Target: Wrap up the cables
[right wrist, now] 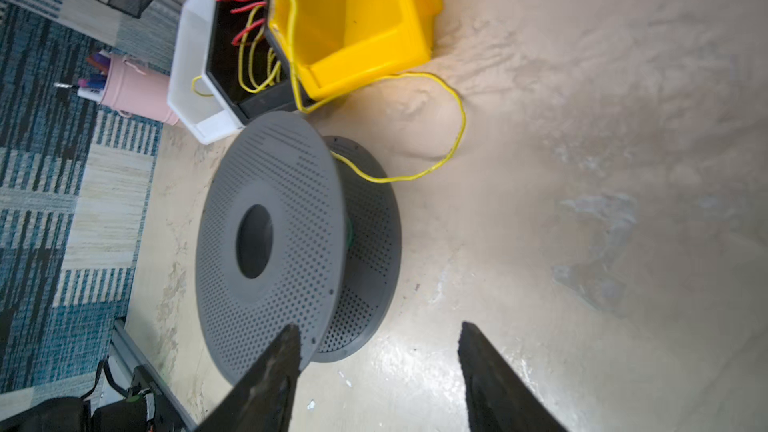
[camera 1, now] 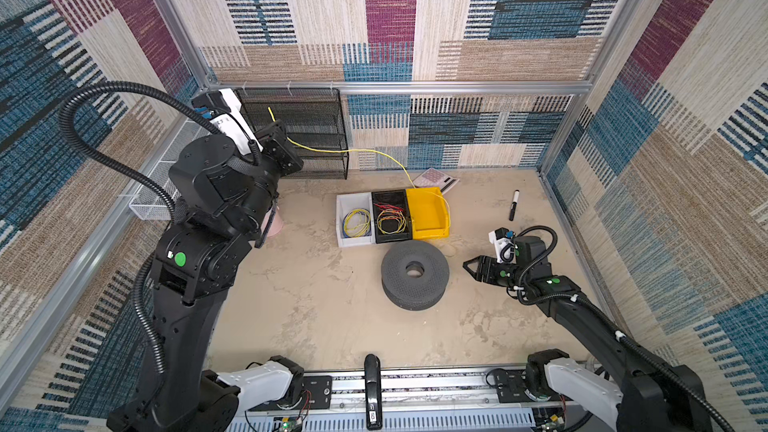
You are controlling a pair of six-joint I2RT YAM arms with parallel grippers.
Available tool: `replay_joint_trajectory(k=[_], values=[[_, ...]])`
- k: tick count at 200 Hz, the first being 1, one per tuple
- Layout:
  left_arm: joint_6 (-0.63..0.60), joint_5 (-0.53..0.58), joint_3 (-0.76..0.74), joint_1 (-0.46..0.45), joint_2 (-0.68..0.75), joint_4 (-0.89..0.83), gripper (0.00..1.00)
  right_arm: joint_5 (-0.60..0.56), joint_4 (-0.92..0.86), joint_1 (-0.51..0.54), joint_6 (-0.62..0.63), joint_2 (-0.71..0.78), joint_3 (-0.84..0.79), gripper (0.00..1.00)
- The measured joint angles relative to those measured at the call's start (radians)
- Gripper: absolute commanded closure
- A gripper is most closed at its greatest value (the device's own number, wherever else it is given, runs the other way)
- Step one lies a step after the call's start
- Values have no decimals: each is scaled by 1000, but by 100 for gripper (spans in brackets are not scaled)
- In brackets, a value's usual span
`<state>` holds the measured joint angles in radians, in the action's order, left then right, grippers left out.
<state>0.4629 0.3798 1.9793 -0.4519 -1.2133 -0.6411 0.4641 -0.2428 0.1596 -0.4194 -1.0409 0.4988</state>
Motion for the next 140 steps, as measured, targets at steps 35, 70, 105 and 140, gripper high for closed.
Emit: replay_joint_trajectory(k=[35,70,105,140], values=[[20,-29,-7,0,13,0,100,66,150,-27,-76,-60,-90,24],[35,-46,-39,0,31,0,100,126,311,-53,-170,-120,-167,26],[39,-51,-48,0,42,0,100,172,464,-95,-238,-203,-211,29],[39,-69,-54,0,54,0,100,217,615,-103,-299,-332,-218,36]])
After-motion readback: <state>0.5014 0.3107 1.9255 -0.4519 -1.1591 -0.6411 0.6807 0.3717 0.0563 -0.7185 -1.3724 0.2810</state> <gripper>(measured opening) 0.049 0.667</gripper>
